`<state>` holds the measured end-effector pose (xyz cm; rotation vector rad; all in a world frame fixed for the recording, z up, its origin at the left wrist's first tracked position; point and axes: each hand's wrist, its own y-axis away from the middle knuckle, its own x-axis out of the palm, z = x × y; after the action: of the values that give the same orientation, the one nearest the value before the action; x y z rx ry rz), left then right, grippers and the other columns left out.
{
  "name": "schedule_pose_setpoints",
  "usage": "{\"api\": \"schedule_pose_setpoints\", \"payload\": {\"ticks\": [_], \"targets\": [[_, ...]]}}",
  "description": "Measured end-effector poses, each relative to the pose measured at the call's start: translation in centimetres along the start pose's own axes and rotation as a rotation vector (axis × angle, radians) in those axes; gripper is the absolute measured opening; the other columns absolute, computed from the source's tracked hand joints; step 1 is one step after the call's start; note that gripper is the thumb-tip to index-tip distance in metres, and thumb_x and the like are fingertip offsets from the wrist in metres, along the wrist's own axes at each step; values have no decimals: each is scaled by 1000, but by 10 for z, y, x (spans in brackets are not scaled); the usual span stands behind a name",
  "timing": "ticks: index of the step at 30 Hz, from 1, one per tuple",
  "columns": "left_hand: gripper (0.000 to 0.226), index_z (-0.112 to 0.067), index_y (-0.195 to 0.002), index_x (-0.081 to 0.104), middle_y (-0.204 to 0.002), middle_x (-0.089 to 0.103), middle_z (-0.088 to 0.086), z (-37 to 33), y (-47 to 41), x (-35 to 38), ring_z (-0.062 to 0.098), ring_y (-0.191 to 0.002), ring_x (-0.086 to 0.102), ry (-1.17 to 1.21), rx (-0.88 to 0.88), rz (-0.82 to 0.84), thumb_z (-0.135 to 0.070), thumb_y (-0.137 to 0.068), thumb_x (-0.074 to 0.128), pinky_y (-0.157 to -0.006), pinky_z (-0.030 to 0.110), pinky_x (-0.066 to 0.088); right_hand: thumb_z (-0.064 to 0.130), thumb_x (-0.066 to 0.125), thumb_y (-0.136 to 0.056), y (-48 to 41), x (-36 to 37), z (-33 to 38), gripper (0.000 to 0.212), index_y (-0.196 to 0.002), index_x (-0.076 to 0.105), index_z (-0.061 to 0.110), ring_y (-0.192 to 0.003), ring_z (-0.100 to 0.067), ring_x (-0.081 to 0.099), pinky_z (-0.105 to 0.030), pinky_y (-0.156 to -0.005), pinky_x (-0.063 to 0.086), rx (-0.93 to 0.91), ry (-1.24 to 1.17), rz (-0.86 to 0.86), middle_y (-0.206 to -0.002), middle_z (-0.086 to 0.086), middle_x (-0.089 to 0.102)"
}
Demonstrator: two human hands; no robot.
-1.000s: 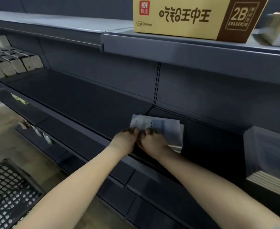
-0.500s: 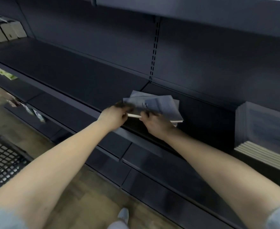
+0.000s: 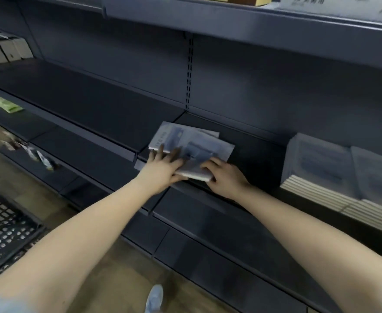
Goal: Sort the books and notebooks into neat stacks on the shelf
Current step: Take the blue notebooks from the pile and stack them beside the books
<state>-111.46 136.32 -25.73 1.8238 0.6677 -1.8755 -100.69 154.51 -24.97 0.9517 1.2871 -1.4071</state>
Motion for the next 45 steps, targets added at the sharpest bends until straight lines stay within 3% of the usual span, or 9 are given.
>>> {"api": "schedule_pose_setpoints", "payload": {"ticks": [6,9,13,17,25,29,33,38,45], "targets": [[58,-12,-134,46,-150,33,16,-60,5,3,49,-135,25,-5,57,15,-52,-93,43,-107,62,20,25,53,-86,31,-27,-24,52,-136,49,15,-127,-22,46,-29,-104,39,48,3,207,-141,0,47],[50,-8,-96,64,-100,68,18,-90,6,6,41,-88,65,-22,124,-58,-51,-88,40,-72,53,52,26,50,-87,49,-30,-31,46,-130,50,11,-121,-25,48,-30,-96,44,49,96,277,-135,-7,51],[23,-9,-74,67,-61,65,7,-127,3,1,25,-50,63,11,164,-187,-30,-79,60,-38,29,49,20,45,-96,62,-21,-24,36,-130,47,7,-120,-30,49,-34,-96,44,-10,263,314,-133,-14,49],[37,-14,-91,65,-82,71,4,-124,11,-6,24,-71,68,-16,179,-86,-39,-65,77,-56,31,55,19,37,-101,67,-26,-24,35,-132,44,4,-124,-32,43,-34,-101,36,-42,273,306,-135,-17,46],[74,2,-111,66,-107,66,26,-142,-14,-29,42,-92,67,-156,135,-202,3,-41,87,-59,48,57,22,37,-96,82,-61,-69,43,-137,46,14,-133,-33,38,-33,-108,30,28,437,159,-143,-13,42],[70,-1,-143,33,-146,34,24,-179,-37,-61,38,-134,37,-189,232,-324,-1,-81,64,-101,46,42,12,34,-74,105,-105,-79,49,-104,73,11,-89,-37,69,-38,-74,56,92,529,-48,-101,-20,70],[66,-4,-126,57,-119,61,22,-216,-64,-73,37,-99,64,-303,274,-263,-9,-64,81,-66,39,56,5,52,-75,146,-103,-107,45,-118,63,10,-88,-38,67,-40,-64,59,226,563,69,-104,-20,67],[53,-11,-147,20,-145,31,16,-268,-86,-49,33,-133,32,-158,304,-124,-9,-97,36,-103,43,37,3,50,-70,194,-100,-121,40,-100,73,12,-69,-30,68,-30,-54,55,287,577,-61,-87,-13,70],[65,-6,-150,5,-156,5,22,-276,-99,-33,34,-144,9,-83,350,7,-21,-99,43,-115,38,17,0,72,-69,211,-84,-134,63,-129,56,11,-122,-31,54,-40,-96,47,479,328,-96,-132,-15,55]]}}
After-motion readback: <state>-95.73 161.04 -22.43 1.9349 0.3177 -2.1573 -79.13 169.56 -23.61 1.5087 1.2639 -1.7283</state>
